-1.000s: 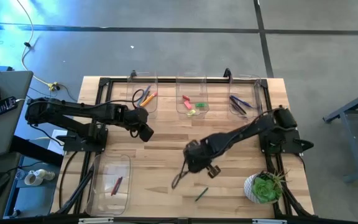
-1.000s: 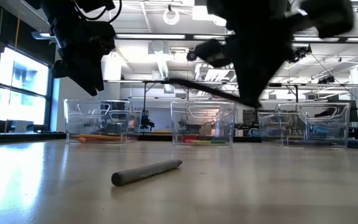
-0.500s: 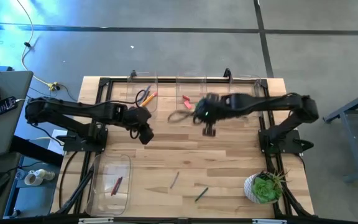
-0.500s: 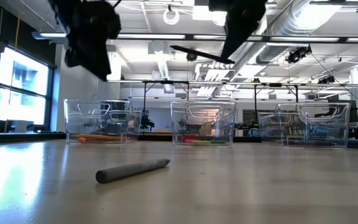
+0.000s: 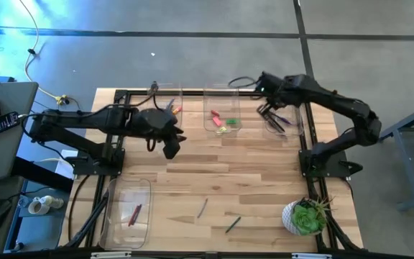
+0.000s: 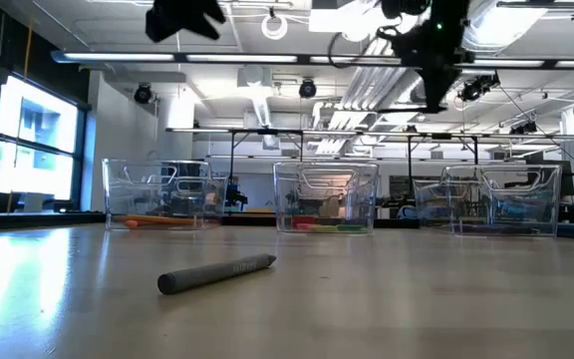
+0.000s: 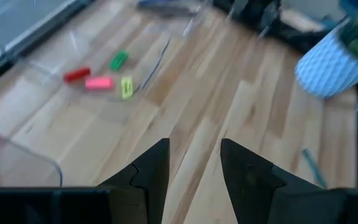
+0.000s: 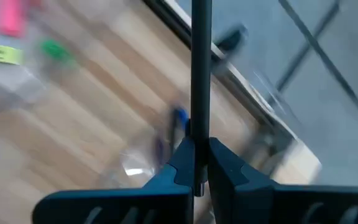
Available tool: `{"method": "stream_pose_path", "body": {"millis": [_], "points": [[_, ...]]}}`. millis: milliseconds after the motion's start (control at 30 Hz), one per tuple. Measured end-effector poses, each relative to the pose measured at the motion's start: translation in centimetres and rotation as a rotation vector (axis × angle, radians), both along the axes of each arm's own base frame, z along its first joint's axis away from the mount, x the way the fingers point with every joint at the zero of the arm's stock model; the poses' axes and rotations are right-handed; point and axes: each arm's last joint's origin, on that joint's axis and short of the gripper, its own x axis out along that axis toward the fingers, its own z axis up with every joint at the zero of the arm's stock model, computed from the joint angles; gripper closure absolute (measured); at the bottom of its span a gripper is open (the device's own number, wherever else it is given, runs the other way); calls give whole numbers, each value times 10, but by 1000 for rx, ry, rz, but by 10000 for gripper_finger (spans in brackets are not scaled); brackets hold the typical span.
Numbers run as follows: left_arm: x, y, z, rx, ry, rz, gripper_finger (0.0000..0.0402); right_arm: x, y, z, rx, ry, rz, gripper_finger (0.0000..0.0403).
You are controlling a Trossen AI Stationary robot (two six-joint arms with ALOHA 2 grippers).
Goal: Sort crayons/erasers/pens/pencils in bins
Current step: Put the black pen into the top right transparent bin
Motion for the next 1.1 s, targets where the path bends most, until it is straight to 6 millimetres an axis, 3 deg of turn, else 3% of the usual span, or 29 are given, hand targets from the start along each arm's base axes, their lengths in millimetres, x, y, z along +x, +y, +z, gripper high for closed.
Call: {"method": "stream_pose_path", "body": {"millis": [267,467,800,1100], "points": [[17,-3,41,34,-72,22,271,-42,-44,-3,142,51,-127,400],[46,-15,39,43,-5,53,271,-68,-69,-13,300,86,-202,400],[100,-56,-19,-91,178,104,271,-74,-96,-44,548,152,-221,400],[128,-92,-75,-211,297,188,271,-62,-116,-76,644,239,-178,379]]}}
